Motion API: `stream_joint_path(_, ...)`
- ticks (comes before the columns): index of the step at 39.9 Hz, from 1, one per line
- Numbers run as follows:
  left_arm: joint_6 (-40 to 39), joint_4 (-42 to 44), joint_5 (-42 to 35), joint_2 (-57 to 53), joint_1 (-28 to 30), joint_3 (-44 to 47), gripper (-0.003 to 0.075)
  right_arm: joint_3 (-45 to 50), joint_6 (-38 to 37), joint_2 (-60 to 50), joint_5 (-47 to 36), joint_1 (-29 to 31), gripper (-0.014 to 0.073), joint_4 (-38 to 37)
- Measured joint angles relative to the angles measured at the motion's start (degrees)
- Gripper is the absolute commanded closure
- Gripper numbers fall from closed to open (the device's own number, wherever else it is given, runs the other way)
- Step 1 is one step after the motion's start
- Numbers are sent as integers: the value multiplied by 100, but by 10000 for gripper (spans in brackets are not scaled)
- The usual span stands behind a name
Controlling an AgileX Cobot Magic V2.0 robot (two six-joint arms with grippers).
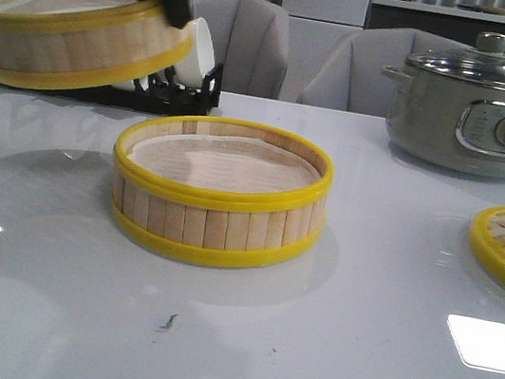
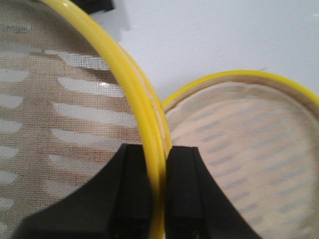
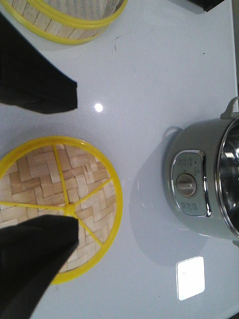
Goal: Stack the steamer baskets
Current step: 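Lift the basket with the left gripper and carry it over the center basket, then lower the held basket onto the center basket and open the left gripper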
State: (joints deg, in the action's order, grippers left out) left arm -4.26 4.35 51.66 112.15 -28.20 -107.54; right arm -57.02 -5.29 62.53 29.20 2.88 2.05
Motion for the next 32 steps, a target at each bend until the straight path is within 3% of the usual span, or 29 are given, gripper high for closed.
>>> stream_joint_path(14, 120, -82, 228, 208, -1480, -46, 636, 0, 0, 0, 46, 0, 46, 0)
stream_joint_path(32, 156, -25, 226, 649, -1816, -51, 636, 0, 0, 0, 80, 0, 46, 0)
